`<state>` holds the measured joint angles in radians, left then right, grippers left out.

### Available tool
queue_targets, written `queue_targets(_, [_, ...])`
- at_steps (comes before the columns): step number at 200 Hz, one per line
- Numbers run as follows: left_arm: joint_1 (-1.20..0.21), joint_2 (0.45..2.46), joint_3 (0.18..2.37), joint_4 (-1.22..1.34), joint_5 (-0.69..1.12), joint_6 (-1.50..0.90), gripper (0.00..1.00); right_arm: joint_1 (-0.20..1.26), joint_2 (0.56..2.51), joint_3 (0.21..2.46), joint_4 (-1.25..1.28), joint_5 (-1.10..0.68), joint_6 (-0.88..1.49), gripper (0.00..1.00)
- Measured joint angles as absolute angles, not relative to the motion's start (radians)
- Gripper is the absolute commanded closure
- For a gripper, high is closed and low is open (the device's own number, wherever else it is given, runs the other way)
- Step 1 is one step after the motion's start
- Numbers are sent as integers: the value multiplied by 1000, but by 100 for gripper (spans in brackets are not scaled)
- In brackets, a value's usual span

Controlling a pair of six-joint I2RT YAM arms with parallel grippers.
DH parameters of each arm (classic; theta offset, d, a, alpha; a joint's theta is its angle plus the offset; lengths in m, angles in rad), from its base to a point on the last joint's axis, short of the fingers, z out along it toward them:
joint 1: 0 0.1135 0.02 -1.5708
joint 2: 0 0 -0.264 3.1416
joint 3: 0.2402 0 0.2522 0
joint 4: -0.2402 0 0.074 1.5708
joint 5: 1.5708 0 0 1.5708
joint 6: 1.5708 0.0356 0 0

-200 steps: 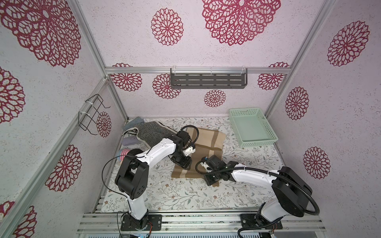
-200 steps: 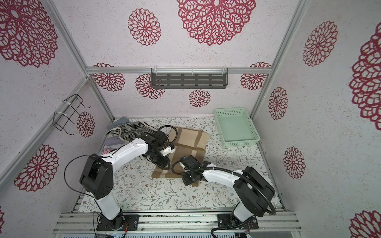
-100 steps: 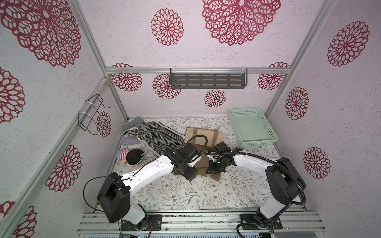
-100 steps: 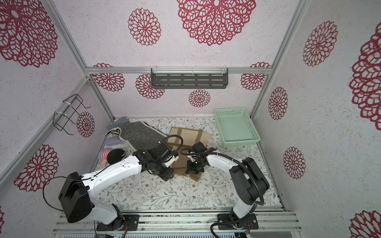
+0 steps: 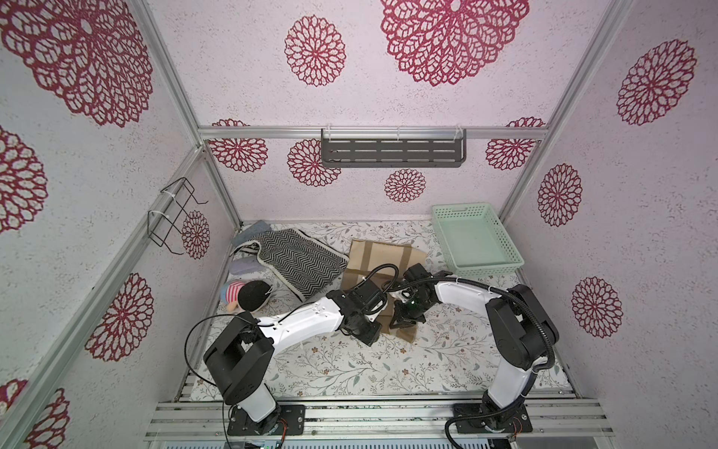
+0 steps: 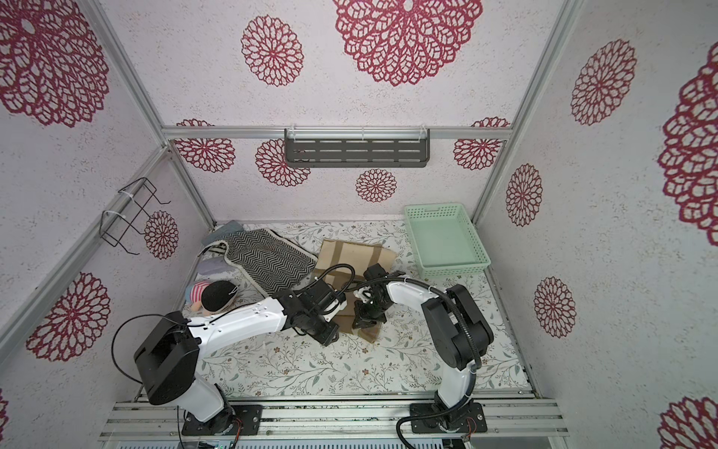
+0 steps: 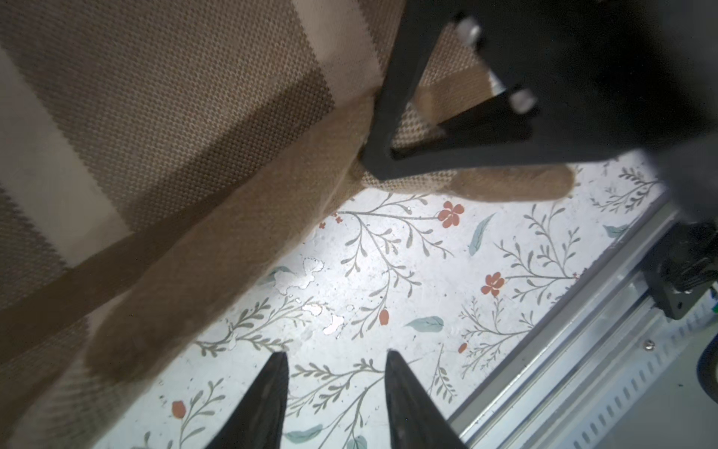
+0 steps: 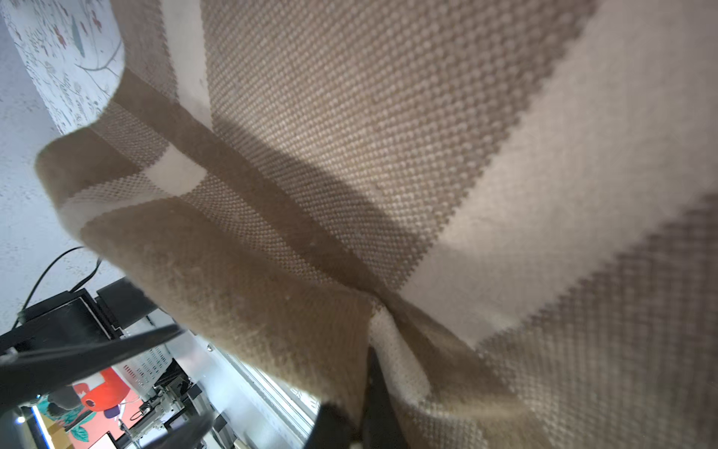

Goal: Roll up the scarf and place it into the basket
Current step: Roll the scarf at the center of the board.

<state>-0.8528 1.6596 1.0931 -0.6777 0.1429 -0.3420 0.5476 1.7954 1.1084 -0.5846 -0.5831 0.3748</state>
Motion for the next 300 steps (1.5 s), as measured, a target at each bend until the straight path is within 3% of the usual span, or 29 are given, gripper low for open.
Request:
queue_targets(96, [-720, 1703, 1090, -623, 151, -379, 67, 540, 1801, 1102, -583, -607, 357, 91])
queue_targets(154, [-676, 1723, 1091, -566, 196, -417, 64, 534, 1819, 1104, -583, -607, 347, 82])
queue_targets(243, [-607, 1828, 1109, -494, 227, -571, 72, 528, 1828, 1142, -644, -532, 297, 53])
queue_targets(300, [-593, 1835, 1109, -493, 229, -630, 72, 509, 1745, 1104, -682, -411, 281, 52])
